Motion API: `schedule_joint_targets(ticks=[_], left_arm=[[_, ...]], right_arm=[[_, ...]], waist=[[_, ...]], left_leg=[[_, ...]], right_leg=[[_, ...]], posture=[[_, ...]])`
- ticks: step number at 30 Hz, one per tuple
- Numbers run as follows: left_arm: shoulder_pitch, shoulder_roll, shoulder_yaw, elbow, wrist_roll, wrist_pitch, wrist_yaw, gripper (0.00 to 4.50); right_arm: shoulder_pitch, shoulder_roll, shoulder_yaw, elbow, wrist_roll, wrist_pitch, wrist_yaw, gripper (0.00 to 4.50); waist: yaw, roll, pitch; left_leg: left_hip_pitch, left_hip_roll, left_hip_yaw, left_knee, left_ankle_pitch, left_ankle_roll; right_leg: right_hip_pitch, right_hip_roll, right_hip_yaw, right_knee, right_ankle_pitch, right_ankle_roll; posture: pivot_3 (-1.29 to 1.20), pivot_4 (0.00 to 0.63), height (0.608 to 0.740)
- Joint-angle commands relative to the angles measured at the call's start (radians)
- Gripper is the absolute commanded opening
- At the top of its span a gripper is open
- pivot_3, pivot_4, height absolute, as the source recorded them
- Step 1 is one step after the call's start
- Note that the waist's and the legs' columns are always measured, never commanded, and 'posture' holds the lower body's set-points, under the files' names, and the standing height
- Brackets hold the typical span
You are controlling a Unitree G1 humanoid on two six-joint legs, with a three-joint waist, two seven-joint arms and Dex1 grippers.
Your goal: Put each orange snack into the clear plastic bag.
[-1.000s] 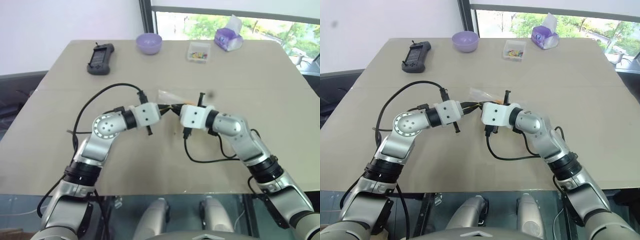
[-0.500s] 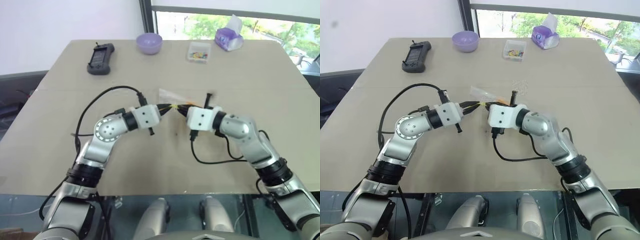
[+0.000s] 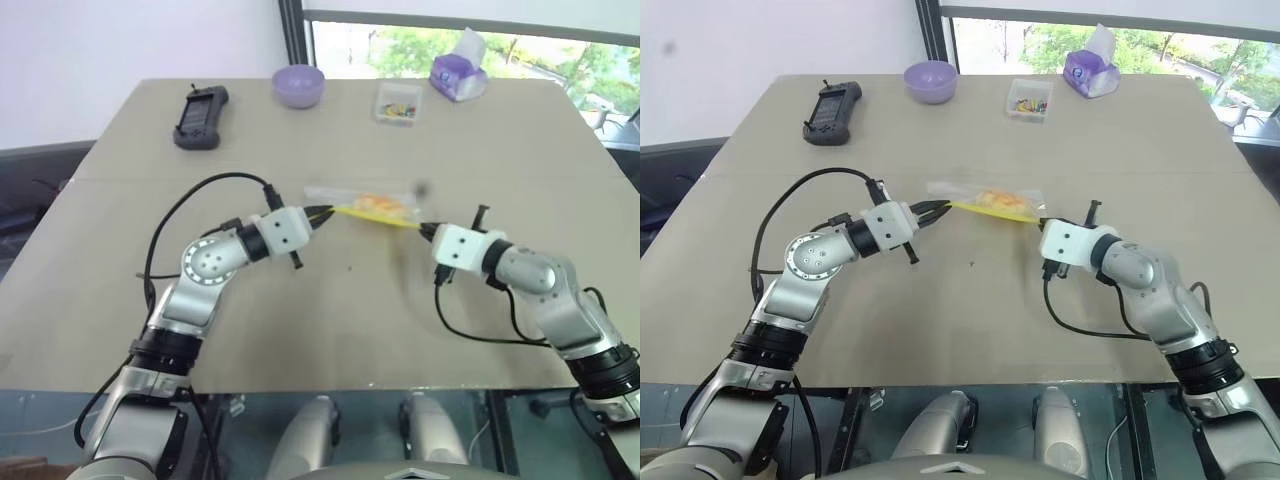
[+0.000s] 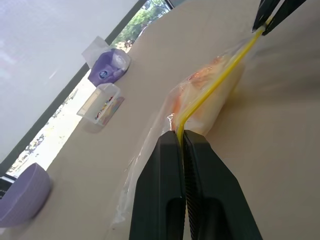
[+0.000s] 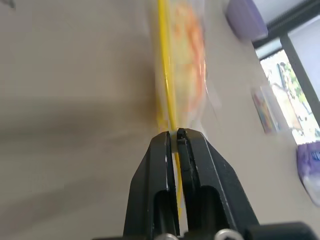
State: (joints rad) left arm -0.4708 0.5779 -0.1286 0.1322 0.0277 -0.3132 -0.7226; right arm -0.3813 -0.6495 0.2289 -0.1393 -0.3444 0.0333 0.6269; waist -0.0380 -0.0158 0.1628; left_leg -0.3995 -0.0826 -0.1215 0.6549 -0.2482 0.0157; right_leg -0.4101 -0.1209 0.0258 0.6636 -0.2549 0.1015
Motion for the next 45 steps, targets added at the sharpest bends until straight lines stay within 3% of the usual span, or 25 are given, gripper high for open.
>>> schedule_joint_targets(ticks=[1,8,16,21,25,29,35,38,39,43,44,45], left_arm=[[-0.013,0.015,0.07,-0.005,-0.028,0.0,0.032,0.0],[-0.022,-0.006,0.081,-0.031,-0.073,0.069,0.037,0.0],[-0.106,-0.019,0.17,-0.1,-0.347,0.323,-0.057,0.0],[-0.173,-0.042,0.149,-0.018,-0.275,0.333,0.007,0.0],[-0.26,-0.067,0.125,0.124,-0.124,0.192,0.128,0.0],[-0.253,-0.064,0.101,0.157,-0.088,0.082,0.102,0.0],[0.031,-0.011,-0.005,0.076,-0.049,-0.009,-0.033,0.0],[0.094,-0.012,-0.008,0.028,-0.078,0.042,-0.061,0.0],[0.111,-0.014,0.005,-0.003,-0.127,0.101,-0.083,0.33],[0.168,0.014,0.062,-0.134,-0.291,0.289,-0.16,1.81],[0.188,0.031,0.087,-0.171,-0.334,0.335,-0.176,1.97],[0.208,0.049,0.111,-0.207,-0.373,0.385,-0.185,2.67]], right_arm=[[0.0,-0.03,-0.058,0.019,-0.003,0.018,-0.014,0.08],[-0.046,-0.012,-0.102,-0.025,0.103,0.058,0.03,0.08],[-0.194,-0.099,-0.227,-0.111,0.419,0.18,0.25,0.08],[-0.289,-0.111,-0.201,0.045,0.329,0.101,0.167,0.08],[-0.32,-0.096,-0.176,0.159,0.233,-0.001,0.06,0.08],[-0.268,-0.088,-0.177,0.144,0.234,-0.042,0.044,0.08],[0.042,-0.088,-0.109,-0.044,0.273,0.025,0.125,0.08],[0.113,-0.074,-0.086,-0.082,0.262,0.046,0.124,0.08],[0.127,-0.071,-0.092,-0.096,0.288,0.074,0.137,0.03],[0.175,-0.075,-0.144,-0.133,0.392,0.156,0.178,1.46],[0.191,-0.082,-0.173,-0.14,0.421,0.172,0.187,1.63],[0.208,-0.088,-0.205,-0.146,0.45,0.186,0.194,2.35]], waist=[[0.0,0.0,0.0],[0.001,0.0,0.0],[0.001,-0.001,0.0],[0.002,-0.001,0.0],[0.004,-0.001,0.0],[0.0,-0.001,0.0],[-0.003,0.0,0.0],[0.0,0.0,0.0],[0.002,0.0,0.0],[0.004,0.0,0.0],[0.004,0.0,0.0],[0.004,0.0,0.0]], left_leg=[[0.0,0.0,0.0,0.0,0.0,0.0],[0.0,0.0,0.0,-0.001,0.0,0.0],[-0.001,0.0,-0.001,-0.001,0.0,0.0],[-0.001,0.0,-0.001,-0.001,0.0,0.0],[-0.001,0.0,-0.001,-0.001,0.0,0.0],[-0.002,-0.001,0.0,-0.002,0.0,0.0],[-0.003,-0.001,0.0,-0.007,0.0,0.001],[-0.004,0.0,0.0,-0.002,0.0,0.001],[-0.003,0.0,0.0,-0.001,0.0,0.001],[0.003,0.001,-0.002,-0.001,-0.003,0.005],[0.003,0.001,-0.002,-0.001,-0.003,0.005],[0.003,0.002,-0.002,-0.001,-0.003,0.005]], right_leg=[[0.0,0.0,0.0,0.0,0.0,0.0],[0.0,0.0,0.0,-0.001,0.0,0.0],[0.0,0.0,-0.001,-0.002,0.0,0.0],[0.0,-0.001,-0.001,-0.002,0.0,0.0],[0.0,-0.001,-0.001,-0.001,0.0,0.0],[-0.002,-0.002,-0.001,-0.002,0.0,0.0],[-0.004,-0.002,-0.001,-0.006,0.0,0.0],[-0.005,-0.003,0.0,-0.002,0.0,0.0],[-0.005,-0.003,0.0,-0.001,0.0,0.0],[0.001,-0.001,-0.001,-0.001,0.002,0.0],[0.001,0.0,-0.001,0.0,0.002,0.0],[0.001,0.0,-0.001,0.0,0.002,0.0]], posture=[[0.0,0.15,0.74],[0.0,0.15,0.74],[0.0,0.15,0.74],[0.0,0.15,0.74],[0.0,0.15,0.74],[0.0,0.15,0.74],[0.0,0.15,0.74],[0.0,0.15,0.74],[0.0,0.15,0.74],[0.0,0.15,0.74],[0.0,0.15,0.74],[0.0,0.15,0.74]])
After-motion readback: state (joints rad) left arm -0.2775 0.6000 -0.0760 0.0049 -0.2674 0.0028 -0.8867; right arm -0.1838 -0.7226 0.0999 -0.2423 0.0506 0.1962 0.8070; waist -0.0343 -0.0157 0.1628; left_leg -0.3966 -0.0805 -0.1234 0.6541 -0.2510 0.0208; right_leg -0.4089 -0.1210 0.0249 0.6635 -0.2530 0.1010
